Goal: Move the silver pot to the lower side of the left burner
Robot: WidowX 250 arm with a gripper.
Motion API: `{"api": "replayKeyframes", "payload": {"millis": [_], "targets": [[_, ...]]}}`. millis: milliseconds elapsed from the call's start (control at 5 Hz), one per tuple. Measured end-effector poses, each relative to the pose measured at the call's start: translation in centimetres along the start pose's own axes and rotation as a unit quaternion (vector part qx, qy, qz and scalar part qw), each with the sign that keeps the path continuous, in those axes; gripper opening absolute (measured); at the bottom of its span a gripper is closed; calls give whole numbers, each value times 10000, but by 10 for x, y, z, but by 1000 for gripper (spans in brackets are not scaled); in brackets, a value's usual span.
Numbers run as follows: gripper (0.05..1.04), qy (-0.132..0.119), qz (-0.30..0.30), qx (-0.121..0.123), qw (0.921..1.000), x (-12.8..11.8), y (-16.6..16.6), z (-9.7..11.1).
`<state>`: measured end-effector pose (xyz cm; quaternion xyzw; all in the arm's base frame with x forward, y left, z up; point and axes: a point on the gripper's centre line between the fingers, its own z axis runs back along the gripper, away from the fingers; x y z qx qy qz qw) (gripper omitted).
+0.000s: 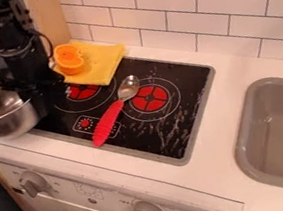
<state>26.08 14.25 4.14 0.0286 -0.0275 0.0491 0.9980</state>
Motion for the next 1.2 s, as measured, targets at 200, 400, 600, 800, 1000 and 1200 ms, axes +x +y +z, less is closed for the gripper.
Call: {"api": "replayKeyframes", "payload": {"millis": [200, 400, 600, 800, 1000, 1200], "targets": [[74, -98, -252, -71, 9996, 8, -13, 2], [101, -132, -313, -47, 9994, 11, -16, 2], [274, -26, -145, -49, 9999, 8, -17, 1], [580, 17, -126, -89, 9999, 5, -18, -1], [863, -178, -240, -153, 9994, 1, -27, 14], [1014, -274, -342, -232, 9988, 0, -34, 24]]}}
